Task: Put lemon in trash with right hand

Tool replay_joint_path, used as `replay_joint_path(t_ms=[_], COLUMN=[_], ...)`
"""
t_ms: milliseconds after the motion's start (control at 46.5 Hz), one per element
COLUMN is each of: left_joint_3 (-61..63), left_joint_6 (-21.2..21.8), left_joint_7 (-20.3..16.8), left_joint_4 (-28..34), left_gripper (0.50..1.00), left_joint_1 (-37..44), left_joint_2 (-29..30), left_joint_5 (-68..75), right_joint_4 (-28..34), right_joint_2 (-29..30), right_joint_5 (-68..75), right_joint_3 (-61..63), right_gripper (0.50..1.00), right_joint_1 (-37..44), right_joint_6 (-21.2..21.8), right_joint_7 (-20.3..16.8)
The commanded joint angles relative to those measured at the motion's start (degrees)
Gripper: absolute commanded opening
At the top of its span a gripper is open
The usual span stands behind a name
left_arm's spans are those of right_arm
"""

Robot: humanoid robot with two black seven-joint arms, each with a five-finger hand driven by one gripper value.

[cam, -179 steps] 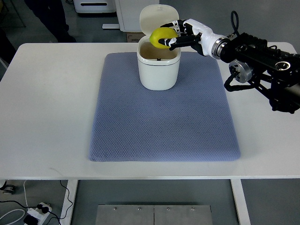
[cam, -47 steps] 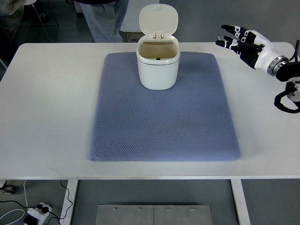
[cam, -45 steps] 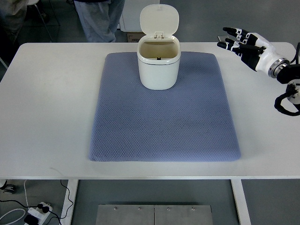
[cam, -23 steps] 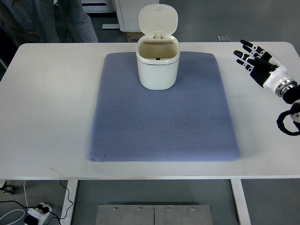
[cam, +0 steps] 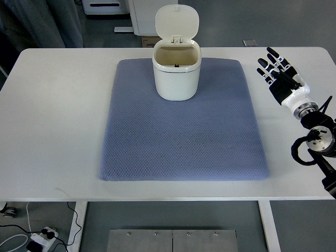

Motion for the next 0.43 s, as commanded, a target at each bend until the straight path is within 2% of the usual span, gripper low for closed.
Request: replay_joint_path(t_ms=[0,408], left_joint_3=[0.00,0.00], left_joint_6=[0.00,0.00], left_joint_7=[0.00,0.00], left_joint_4=[0.00,0.00], left_gripper=[1.000,1.000], left_joint_1=[0.00,0.00], left_joint_2=[0.00,0.00], left_joint_5=[0.00,0.00], right_joint_4=[-0.09,-1.23], right_joint_2=[1.08,3.46], right_joint_5=[-0.16,-0.25], right_joint_3=[-0.01,-0.01], right_gripper=[1.000,1.000], right_joint_1=[-0.41,-1.29], right_joint_6=[0.00,0.00], right_joint_7=[0.43,2.02])
